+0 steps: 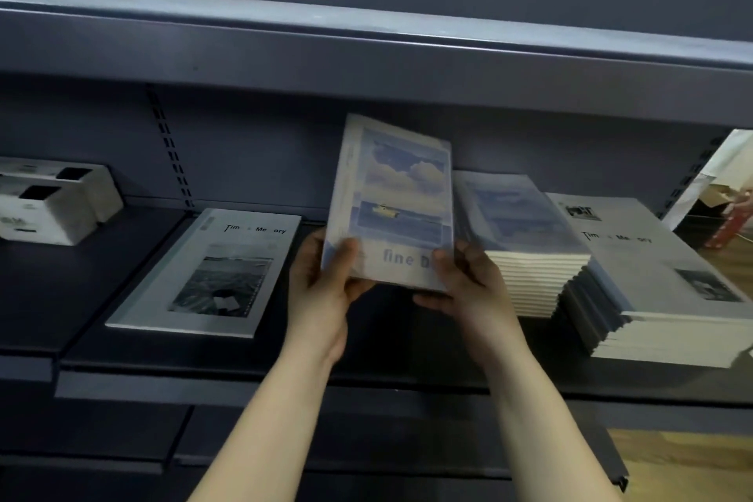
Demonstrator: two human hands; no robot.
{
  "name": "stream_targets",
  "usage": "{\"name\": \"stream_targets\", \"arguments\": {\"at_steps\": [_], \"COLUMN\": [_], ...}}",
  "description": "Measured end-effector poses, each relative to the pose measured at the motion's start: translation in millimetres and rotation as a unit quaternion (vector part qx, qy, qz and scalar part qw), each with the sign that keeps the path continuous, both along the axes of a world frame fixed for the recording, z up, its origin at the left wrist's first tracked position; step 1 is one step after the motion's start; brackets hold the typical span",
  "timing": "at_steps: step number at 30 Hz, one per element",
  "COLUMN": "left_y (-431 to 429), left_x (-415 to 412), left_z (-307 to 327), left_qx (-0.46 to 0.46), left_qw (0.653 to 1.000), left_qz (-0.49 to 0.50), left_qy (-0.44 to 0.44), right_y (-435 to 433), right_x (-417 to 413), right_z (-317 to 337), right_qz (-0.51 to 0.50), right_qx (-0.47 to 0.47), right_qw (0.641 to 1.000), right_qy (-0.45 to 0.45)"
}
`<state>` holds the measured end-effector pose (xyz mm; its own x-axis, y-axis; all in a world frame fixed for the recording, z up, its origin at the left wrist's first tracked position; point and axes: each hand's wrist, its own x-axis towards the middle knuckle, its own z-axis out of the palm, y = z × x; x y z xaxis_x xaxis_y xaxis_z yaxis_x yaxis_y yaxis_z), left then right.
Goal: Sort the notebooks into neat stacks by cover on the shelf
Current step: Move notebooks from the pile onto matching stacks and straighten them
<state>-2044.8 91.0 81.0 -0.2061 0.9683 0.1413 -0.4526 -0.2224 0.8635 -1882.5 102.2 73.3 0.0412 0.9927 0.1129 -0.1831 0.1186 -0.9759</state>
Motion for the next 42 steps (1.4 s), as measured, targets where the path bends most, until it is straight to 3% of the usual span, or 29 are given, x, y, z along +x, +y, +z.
{"name": "stream_targets", "arguments": {"at_steps": [2, 9, 14, 16, 20, 22, 27, 37, 42], "left_y": [1, 7, 13, 15, 22, 24, 26, 24, 23], "left_x": [4, 5, 2, -1, 1, 3, 4, 4, 4], "left_z": [-3, -17, -47, -58, -79, -85, -90, -90, -90], "left_qx": [0.008, 0.034, -0.013, -0.014, 0.020, 0.034, 0.039, 0.020, 0.016], "left_qw": [0.999, 0.962, 0.926, 0.875, 0.719, 0.684, 0.686, 0.676, 0.680], "left_qz": [-0.012, -0.072, -0.070, -0.061, -0.005, 0.017, 0.036, 0.029, 0.027], "left_qy": [0.051, 0.261, 0.370, 0.480, 0.695, 0.728, 0.725, 0.736, 0.733], "right_y": [1, 10, 15, 18, 23, 24, 39, 60, 71], "right_x": [9, 38, 71, 84, 112, 126, 150, 145, 141], "right_z": [3, 7, 17, 22, 34, 39, 46, 42, 35], "right_qz": [-0.011, -0.074, -0.107, -0.119, -0.143, -0.149, -0.157, -0.284, -0.319], "right_qx": [0.003, -0.013, 0.004, -0.002, -0.028, -0.027, -0.022, 0.020, 0.013], "right_qw": [0.999, 0.995, 0.984, 0.983, 0.983, 0.983, 0.971, 0.840, 0.804], "right_qy": [-0.042, -0.065, -0.142, -0.143, -0.108, -0.100, -0.179, -0.461, -0.501]}}
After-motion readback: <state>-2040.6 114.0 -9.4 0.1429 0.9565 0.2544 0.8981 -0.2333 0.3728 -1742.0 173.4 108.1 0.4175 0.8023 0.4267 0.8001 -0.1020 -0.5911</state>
